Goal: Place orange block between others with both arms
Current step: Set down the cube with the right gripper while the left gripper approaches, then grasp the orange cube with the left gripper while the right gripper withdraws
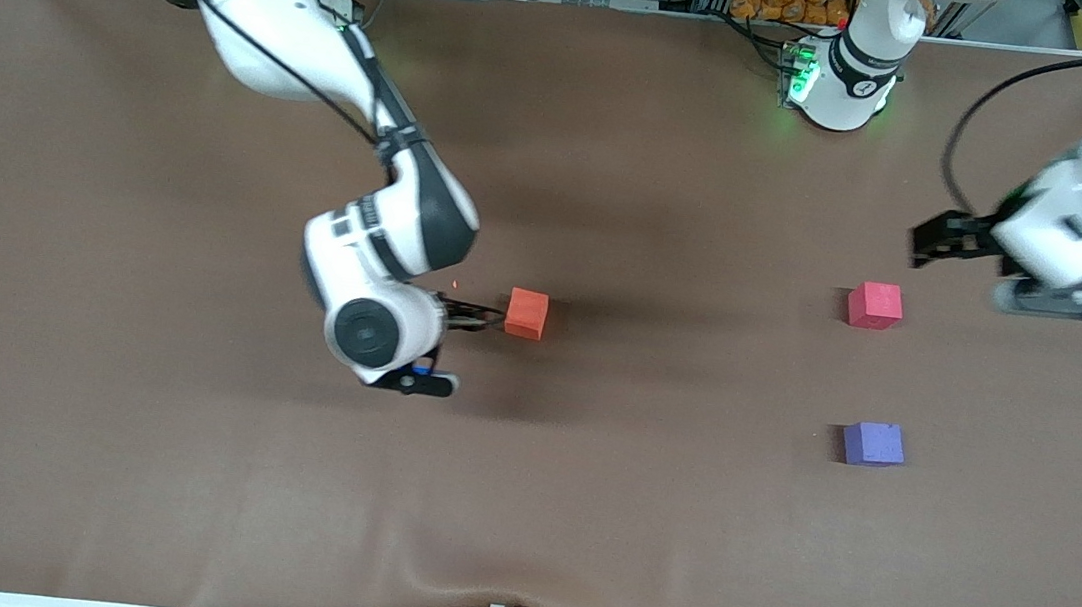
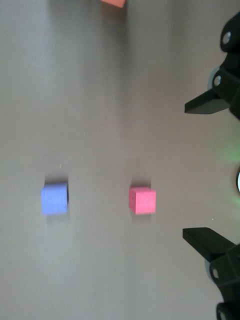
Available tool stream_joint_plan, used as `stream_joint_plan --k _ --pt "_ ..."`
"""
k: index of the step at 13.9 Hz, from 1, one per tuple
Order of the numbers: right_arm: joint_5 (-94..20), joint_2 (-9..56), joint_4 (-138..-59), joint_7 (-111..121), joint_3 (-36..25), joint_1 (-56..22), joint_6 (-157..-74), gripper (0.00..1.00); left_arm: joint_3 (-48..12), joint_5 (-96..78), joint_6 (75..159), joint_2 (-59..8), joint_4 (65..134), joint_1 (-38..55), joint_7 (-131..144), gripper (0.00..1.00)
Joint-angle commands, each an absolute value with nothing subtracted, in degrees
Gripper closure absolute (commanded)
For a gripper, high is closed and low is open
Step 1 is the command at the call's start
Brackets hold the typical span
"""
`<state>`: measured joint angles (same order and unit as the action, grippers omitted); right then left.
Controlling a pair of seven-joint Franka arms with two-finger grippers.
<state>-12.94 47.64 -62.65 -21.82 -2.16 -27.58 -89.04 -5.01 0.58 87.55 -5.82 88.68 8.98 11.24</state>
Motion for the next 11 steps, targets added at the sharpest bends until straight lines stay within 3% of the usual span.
stream_joint_plan --k 1,4,8,11 --pt "-10.3 45.36 -63.02 -9.81 -2.02 -22.26 -82.21 0.0 -5.01 0.0 89.29 -11.76 87.37 18.16 16.85 0.0" --pt "-8.0 39.84 -68.87 3.39 -2.11 -15.67 -78.57 0.0 -5.36 0.26 97.34 -19.83 86.84 28.79 22.12 0.0" --pt "-4.76 29.74 -82.14 13.51 -2.11 -9.51 -83.39 0.0 -5.54 0.35 106.67 -31.53 81.31 37.77 28.2 0.0" --pt "-4.66 23.65 -89.63 27.37 -2.02 -0.56 -87.01 0.0 -5.36 0.26 115.64 -36.72 79.56 42.09 39.18 0.0"
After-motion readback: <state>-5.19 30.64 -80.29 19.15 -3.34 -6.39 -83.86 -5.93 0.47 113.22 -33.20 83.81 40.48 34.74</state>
